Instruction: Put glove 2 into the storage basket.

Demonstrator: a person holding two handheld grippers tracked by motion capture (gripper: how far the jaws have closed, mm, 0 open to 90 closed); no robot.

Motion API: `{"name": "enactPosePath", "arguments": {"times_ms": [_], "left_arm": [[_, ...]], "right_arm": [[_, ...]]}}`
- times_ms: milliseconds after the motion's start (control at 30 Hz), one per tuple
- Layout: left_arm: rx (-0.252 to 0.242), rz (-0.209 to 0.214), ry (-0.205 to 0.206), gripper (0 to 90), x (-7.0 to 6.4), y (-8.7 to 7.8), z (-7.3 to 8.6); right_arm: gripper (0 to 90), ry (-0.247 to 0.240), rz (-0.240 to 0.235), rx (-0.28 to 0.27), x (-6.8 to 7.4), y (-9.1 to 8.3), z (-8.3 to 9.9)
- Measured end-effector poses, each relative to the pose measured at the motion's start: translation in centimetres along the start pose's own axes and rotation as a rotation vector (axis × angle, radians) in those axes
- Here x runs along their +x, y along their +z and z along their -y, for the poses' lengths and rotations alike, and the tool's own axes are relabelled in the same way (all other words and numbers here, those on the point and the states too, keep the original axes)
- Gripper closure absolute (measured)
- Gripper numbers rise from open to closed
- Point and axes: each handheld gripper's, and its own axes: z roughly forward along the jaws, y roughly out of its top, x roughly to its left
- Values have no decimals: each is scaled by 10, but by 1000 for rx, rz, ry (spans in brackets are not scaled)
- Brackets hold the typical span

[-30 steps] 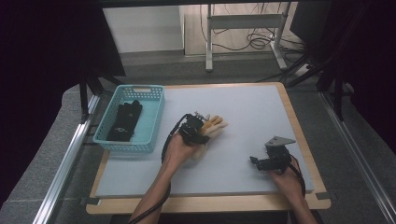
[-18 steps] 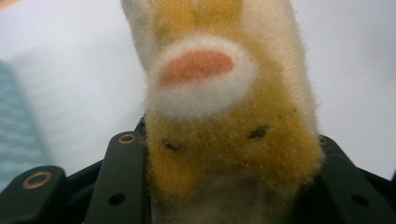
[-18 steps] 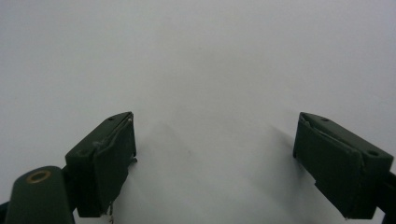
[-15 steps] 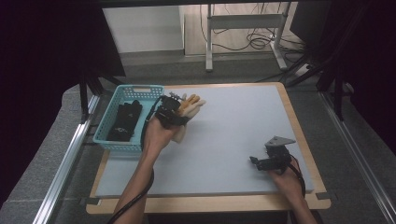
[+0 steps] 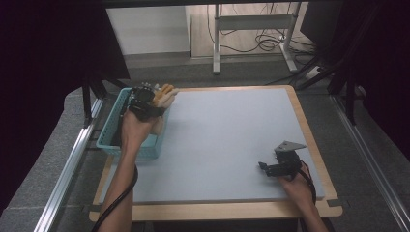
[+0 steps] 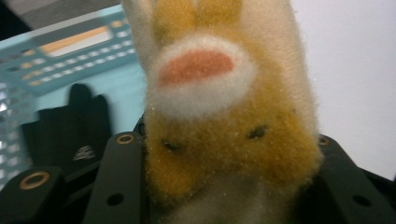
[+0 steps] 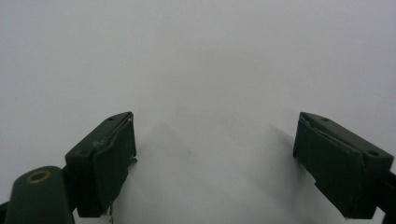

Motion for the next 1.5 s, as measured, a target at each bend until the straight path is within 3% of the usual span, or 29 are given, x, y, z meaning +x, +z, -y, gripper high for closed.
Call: {"name": "enactPosePath", "arguments": {"times_ms": [133,267,467,533,633,900,1033,1100,1200,1267,1333,1433,1500], "left_arm": [[11,-33,-46,536,19,6,5],[35,-56,-80,534,34,23,13],[123,-94,-84,529,46,53,20],[151,-80,-91,522,49,62,21],[199,-96,-76,514,48,76,22],[244,-86,-81,493,44,105,19],[244,-54,-103,479,45,116,14],[254,-36,-93,460,41,122,13],[244,-46,-109,408,43,123,14],[242,-61,-123,261,48,119,15],[204,-63,-130,125,52,107,13],[137,-10,-122,102,54,86,6],[107,-5,-104,102,54,73,2]], "right_arm": [[129,-1,0,0,0,0,0],[129,0,0,0,0,0,0],[129,1,-1,0,0,0,0],[129,1,-1,0,0,0,0],[129,1,-1,0,0,0,0],[129,2,-1,0,0,0,0],[129,2,-1,0,0,0,0],[129,2,-1,0,0,0,0],[129,1,-1,0,0,0,0],[129,1,-1,0,0,0,0],[129,2,-1,0,0,0,0],[129,1,-1,0,0,0,0],[129,0,-1,0,0,0,0]]}}
